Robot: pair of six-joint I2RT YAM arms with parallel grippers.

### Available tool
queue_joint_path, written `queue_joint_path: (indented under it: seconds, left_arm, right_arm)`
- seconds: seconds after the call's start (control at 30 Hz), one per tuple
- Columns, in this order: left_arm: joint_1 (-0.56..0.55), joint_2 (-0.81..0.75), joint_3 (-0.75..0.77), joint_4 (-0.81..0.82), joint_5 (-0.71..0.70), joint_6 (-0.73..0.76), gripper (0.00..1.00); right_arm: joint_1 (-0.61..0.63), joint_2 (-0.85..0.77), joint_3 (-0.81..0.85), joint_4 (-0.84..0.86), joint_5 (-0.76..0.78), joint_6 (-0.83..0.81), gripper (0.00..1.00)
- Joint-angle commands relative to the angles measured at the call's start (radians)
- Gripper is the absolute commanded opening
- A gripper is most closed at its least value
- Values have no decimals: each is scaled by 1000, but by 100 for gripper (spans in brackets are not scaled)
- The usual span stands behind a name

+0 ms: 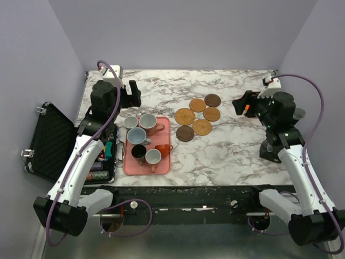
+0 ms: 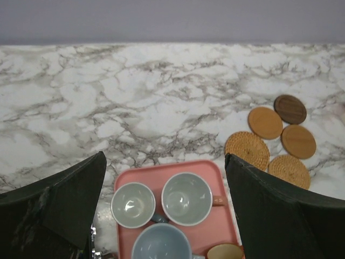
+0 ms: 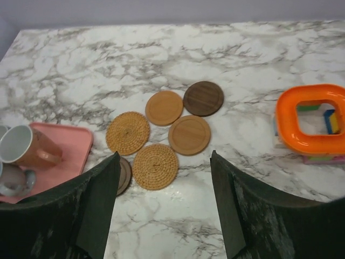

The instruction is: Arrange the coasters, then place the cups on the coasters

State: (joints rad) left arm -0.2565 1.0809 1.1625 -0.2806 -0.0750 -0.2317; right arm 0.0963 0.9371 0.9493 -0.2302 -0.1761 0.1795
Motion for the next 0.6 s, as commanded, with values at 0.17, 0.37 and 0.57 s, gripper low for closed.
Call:
queue_joint_path:
  seconds: [0.17, 0.37, 0.57]
  left_arm:
    - [-9, 74, -83, 0, 73, 32, 99]
    - [-10, 91, -93, 8, 101, 22, 99]
    - [-12, 114, -89, -3, 112, 19, 99]
  right_arm:
    - [336, 299, 150, -184, 159, -25, 75]
    - [486, 546, 249, -182, 167, -20, 76]
    - [549, 796, 361, -202, 155, -55, 77]
